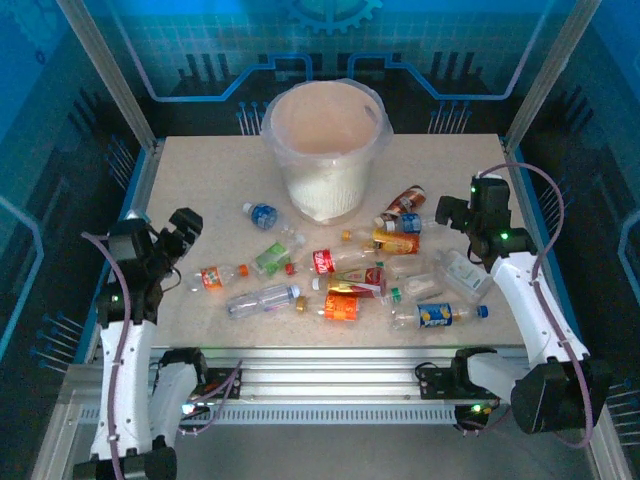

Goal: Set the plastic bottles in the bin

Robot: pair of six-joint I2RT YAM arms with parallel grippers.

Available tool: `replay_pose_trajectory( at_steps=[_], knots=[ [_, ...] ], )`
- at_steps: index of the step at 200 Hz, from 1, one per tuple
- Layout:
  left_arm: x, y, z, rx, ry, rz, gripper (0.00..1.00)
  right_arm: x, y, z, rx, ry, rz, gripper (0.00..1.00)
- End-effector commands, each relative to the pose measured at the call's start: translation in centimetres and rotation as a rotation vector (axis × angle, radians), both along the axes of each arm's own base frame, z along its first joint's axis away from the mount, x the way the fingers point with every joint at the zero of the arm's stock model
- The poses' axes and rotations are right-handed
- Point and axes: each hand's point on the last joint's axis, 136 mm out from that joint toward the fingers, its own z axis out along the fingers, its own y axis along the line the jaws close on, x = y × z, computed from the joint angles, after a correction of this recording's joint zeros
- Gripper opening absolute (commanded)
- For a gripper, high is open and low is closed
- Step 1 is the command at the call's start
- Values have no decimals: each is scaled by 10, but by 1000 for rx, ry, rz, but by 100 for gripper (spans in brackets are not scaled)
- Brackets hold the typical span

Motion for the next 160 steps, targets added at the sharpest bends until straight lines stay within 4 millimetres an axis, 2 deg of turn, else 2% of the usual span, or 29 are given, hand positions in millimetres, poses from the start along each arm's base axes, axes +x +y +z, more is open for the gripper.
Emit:
replay_pose_trajectory(
  at_steps=[1,37,93,127,160],
  knots=[
    [-24,0,-27,-38,105,40,99,-1,-3,-9,25,15,-17,100],
    [-51,-6,-47,-91,166,75,99,0,-3,-11,38,21,-20,100],
    [-91,-12,-89,-202,287,167,97,1,-1,-14,56,29,-23,100],
    [-96,-17,-110,-239,332,171,96,2,-1,-17,58,45,-25,100],
    [-91,-21,-124,-274,338,173,95,2,0,-17,65,53,-26,100]
  ],
)
